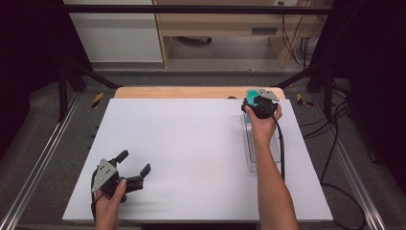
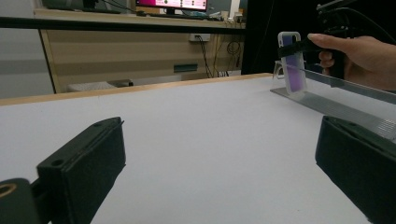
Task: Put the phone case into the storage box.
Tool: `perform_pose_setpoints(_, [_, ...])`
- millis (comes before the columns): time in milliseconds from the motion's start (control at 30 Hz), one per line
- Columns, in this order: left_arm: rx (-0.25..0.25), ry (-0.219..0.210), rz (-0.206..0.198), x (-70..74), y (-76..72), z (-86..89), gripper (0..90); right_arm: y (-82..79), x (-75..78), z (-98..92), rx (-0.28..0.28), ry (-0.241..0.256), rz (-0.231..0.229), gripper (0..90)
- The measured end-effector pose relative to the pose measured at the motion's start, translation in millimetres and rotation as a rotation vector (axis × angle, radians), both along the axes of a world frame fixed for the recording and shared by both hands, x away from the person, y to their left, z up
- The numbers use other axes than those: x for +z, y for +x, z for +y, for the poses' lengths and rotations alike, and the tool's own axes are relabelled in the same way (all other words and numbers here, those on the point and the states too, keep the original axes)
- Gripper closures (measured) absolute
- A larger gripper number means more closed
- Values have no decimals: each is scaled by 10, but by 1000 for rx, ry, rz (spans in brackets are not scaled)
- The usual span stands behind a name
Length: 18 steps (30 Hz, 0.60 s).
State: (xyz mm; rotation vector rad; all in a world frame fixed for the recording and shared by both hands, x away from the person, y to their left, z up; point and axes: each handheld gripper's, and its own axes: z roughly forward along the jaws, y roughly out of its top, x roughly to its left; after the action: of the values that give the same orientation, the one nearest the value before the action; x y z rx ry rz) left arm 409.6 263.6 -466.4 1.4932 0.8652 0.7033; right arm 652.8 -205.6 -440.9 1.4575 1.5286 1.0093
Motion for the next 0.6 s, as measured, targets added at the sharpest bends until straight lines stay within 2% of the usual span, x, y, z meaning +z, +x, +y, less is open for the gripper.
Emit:
perform_pose_setpoints(300, [5, -4, 3, -2, 4, 6, 14, 0, 3, 17, 1, -18, 1, 128])
perform_pose_setpoints(600, [6, -5, 3, -5, 8, 7, 14, -19, 49, -14, 5, 3, -10, 107])
